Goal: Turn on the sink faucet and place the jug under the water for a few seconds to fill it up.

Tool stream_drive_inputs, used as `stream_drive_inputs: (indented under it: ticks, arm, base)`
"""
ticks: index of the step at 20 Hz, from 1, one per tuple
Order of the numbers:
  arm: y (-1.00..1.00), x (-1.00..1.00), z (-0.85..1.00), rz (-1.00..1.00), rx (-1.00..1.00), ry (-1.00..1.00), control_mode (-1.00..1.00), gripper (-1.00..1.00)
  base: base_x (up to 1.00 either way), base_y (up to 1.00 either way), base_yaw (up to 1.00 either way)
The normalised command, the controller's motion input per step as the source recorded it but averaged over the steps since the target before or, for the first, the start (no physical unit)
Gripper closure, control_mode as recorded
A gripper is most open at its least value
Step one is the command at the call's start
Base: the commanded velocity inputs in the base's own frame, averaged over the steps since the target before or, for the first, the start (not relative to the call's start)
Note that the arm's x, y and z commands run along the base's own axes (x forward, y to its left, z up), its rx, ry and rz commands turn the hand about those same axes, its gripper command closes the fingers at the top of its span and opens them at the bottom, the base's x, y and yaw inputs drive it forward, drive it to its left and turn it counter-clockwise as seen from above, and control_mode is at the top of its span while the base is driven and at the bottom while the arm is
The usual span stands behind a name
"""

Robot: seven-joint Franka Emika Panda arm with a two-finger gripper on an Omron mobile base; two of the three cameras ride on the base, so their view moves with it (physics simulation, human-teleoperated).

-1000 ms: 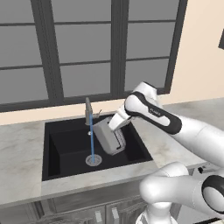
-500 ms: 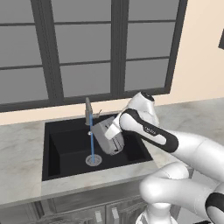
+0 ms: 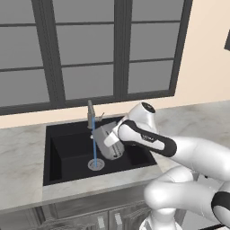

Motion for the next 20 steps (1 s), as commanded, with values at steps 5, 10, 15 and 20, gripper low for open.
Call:
stream_drive_inputs:
  ticks: [5, 10, 15, 20]
  arm:
    - [0.0, 0.32, -0.18, 0.07, 0.0, -0.04, -1.0, 1.0]
    - [0.0, 0.26, -0.18, 0.07, 0.0, -0.03, -1.0, 1.0]
    - [0.02, 0.25, -0.2, 0.08, 0.0, -0.02, -1.0, 1.0]
    - [0.02, 0.24, -0.21, 0.09, 0.0, -0.03, -1.0, 1.0]
  base:
    - [0.0, 0.0, 0.0]
    - [0.0, 0.0, 0.0]
    - [0.0, 0.0, 0.0]
    - [0.0, 0.0, 0.0]
